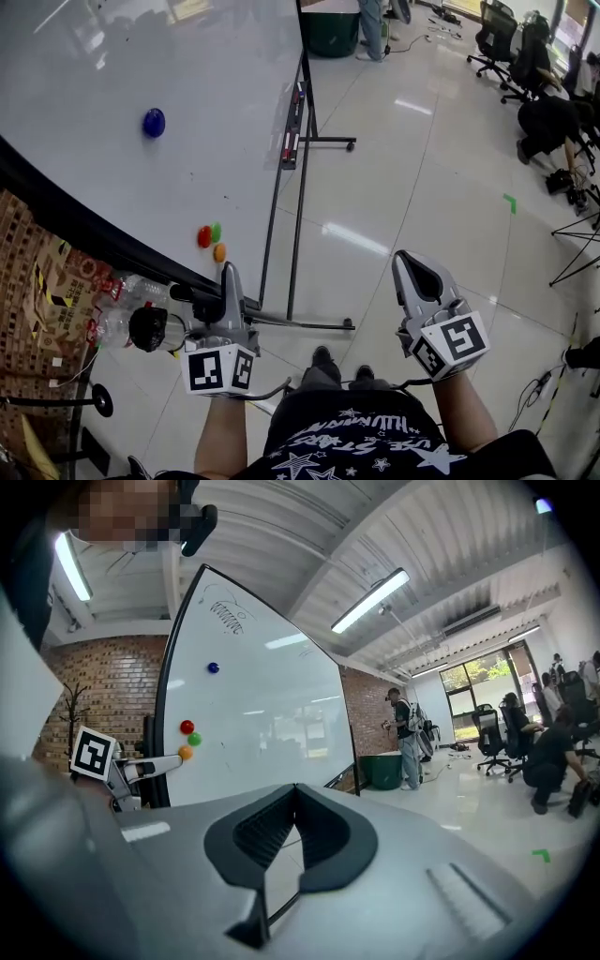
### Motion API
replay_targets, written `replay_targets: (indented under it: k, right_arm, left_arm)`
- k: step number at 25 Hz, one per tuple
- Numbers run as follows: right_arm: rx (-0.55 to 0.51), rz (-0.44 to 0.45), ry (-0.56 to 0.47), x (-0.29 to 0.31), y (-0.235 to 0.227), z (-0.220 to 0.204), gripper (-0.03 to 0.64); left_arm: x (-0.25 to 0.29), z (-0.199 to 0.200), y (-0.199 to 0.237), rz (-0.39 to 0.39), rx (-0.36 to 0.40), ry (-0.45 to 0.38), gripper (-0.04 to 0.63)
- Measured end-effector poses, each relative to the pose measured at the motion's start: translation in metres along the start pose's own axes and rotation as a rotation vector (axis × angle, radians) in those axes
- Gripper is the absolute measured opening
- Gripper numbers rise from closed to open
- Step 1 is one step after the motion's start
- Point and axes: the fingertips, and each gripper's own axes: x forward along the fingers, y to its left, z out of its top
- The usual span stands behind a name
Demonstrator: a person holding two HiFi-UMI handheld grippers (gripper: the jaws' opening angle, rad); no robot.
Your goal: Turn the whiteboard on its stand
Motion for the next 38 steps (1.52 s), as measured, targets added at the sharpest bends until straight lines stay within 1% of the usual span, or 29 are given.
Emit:
replay_targets:
  k: [4, 13, 18, 27, 33, 38]
  right_arm:
    - [-0.005, 0.027, -0.007, -0.007, -0.004, 0.002, 0.008]
    - [-0.016, 0.078, -0.034, -0.033, -0.009, 0.006, 0.008]
    - [-0.027, 0.115, -0.022, -0.048, -0.013, 0.002, 0.008]
    - [-0.024, 0.140, -0.018, -0.047, -0.003, 0.002, 0.008]
    - [-0.005, 0.132, -0.008, -0.035, -0.004, 0.003, 0.008]
    - [-0.003, 0.129, -0.005, -0.028, 0.009, 0.004, 0.008]
  left_arm:
    - [-0.018, 0.003, -0.007, 0.003, 0.008, -0.005, 0.106]
    - [-0.050, 0.003, -0.005, 0.019, 0.013, -0.004, 0.106]
    - [-0.077, 0.007, -0.007, 0.033, 0.016, -0.015, 0.106]
    - [-0.125, 0.012, -0.015, 0.043, 0.018, -0.012, 0.107]
    - [-0.130, 0.018, -0.022, 0.049, 0.020, -0.024, 0.107]
    - [-0.129, 0.015, -0.020, 0.044, 0.013, -0.027, 0.110]
